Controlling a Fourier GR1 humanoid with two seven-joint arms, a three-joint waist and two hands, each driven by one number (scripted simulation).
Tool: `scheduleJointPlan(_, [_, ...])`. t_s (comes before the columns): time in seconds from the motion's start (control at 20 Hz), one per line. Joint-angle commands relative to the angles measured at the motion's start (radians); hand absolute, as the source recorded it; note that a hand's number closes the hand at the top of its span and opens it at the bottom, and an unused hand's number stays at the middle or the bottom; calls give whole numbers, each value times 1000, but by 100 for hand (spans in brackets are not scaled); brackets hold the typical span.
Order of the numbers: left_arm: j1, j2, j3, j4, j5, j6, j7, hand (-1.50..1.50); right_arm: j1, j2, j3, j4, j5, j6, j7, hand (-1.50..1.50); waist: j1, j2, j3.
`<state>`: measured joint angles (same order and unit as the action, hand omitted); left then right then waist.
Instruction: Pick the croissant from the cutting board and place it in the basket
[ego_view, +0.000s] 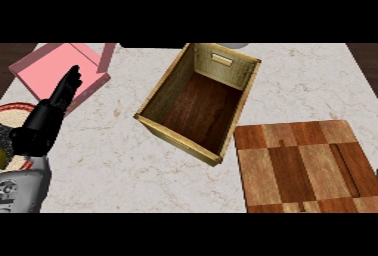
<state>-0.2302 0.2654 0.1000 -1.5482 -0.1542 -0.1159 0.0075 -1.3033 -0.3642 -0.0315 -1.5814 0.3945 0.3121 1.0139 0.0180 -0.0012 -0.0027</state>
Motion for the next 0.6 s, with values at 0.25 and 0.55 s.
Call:
scheduleJointPlan(0.25, [55,-18,-16,-33,-10,1,-40,0,-117,133,44,312,37,-7,65,150,5,2,1])
scheduleJointPlan(0.55, [0,-3,8,-15,-10,6,3,0,-192,195,77,459,68,1,138,150,0,3,0])
